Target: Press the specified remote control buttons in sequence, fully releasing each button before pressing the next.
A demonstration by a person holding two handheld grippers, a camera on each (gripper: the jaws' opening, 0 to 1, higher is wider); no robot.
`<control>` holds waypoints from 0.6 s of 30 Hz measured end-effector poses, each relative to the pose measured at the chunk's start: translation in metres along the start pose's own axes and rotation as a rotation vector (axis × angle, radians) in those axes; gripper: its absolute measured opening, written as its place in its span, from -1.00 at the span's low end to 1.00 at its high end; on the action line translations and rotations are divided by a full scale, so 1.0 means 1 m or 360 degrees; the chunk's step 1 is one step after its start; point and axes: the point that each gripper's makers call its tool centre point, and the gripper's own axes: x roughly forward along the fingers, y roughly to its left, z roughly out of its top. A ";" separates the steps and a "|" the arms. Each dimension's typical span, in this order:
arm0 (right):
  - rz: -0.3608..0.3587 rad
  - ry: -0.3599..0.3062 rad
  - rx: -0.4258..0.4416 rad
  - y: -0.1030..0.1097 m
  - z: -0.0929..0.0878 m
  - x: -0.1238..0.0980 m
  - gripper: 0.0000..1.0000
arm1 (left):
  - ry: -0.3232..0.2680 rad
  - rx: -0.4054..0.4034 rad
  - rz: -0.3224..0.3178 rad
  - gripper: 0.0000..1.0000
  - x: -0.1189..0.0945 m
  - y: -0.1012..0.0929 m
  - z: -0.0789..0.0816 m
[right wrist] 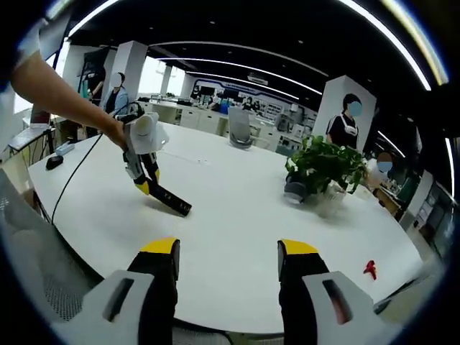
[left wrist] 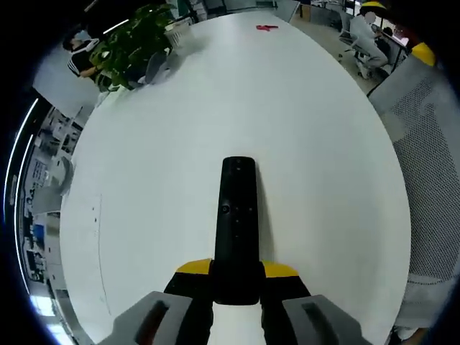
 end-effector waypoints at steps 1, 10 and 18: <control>-0.0003 0.0000 0.0003 0.000 0.000 0.000 0.14 | 0.0005 0.0005 0.0004 -0.54 0.001 0.003 0.000; -0.0018 0.0001 -0.0007 -0.002 0.000 0.000 0.17 | 0.0050 -0.0007 0.0075 -0.54 0.013 0.029 -0.003; -0.0032 0.0020 -0.0006 -0.004 -0.002 0.000 0.16 | 0.0078 -0.0008 0.0077 -0.54 0.025 0.043 0.001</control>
